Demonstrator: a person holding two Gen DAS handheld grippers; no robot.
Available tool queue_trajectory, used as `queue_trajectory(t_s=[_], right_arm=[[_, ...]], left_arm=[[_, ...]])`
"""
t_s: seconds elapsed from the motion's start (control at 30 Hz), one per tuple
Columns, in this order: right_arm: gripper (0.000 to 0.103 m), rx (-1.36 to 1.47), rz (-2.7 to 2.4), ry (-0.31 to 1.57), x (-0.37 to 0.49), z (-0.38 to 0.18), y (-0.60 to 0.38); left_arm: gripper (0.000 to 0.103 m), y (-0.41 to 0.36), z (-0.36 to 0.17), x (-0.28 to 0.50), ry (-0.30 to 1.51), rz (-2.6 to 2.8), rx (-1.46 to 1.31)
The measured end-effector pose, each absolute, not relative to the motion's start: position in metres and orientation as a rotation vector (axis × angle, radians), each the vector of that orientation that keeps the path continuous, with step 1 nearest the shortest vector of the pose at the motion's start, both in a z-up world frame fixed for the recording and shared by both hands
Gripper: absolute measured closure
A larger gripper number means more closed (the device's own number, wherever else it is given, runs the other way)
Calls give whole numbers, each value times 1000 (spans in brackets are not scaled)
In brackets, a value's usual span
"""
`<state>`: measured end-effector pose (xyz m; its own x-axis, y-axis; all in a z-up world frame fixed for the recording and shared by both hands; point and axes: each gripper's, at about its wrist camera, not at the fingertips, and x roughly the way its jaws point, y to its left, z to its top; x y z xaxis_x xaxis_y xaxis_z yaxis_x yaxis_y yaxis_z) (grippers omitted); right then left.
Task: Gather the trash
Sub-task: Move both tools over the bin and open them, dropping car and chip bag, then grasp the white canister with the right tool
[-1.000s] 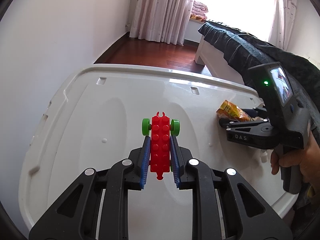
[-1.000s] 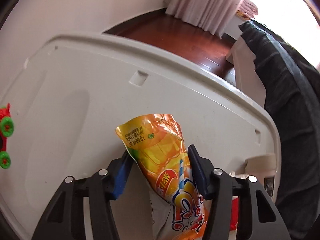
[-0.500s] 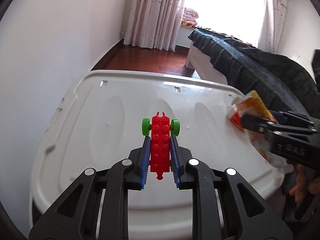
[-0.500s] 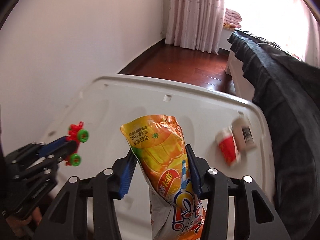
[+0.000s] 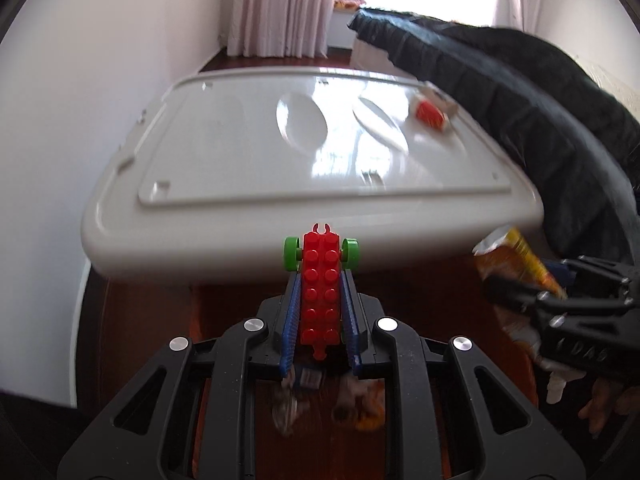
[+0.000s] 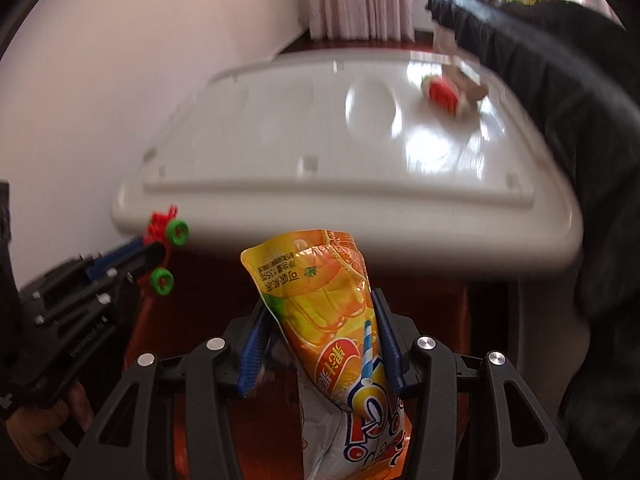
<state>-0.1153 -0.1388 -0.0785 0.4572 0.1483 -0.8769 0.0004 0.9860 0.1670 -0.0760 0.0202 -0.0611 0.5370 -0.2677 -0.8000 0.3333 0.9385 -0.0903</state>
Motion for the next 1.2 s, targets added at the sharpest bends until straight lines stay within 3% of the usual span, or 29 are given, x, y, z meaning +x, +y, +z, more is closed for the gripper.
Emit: queue_trajectory(t_s=[0.3,0.33,0.37,0.43,0.47,0.5,0.53,1.0,1.2], right_arm=[[53,130,33,1180,-138,-113,-141],[52,123,32,1185,-136,-112,-141],[45,117,28,1185,-136,-112,-141],[27,111,12,1165,-138,-109,-141],[24,107,8,1154,-138,-107,-141],[23,102,7,1149,-138,-105,-142],[23,100,6,1140,-137,-105,-143],[20,180,1,1093,-131,-93,-160],[14,140,-63,977,-105,-46,-190]], left_arm=[[84,21,-71,-90,968,-355,75],[84,22,-71,-90,971,-350,74],[82,23,-72,-90,976,-343,68],[59,26,-74,-88,996,-326,44],[38,27,-74,-87,999,-300,40],[24,29,-73,-87,994,-269,39],[21,31,-71,-87,981,-242,37],[20,22,-66,-81,960,-274,38],[19,-2,-36,-72,839,-304,97]])
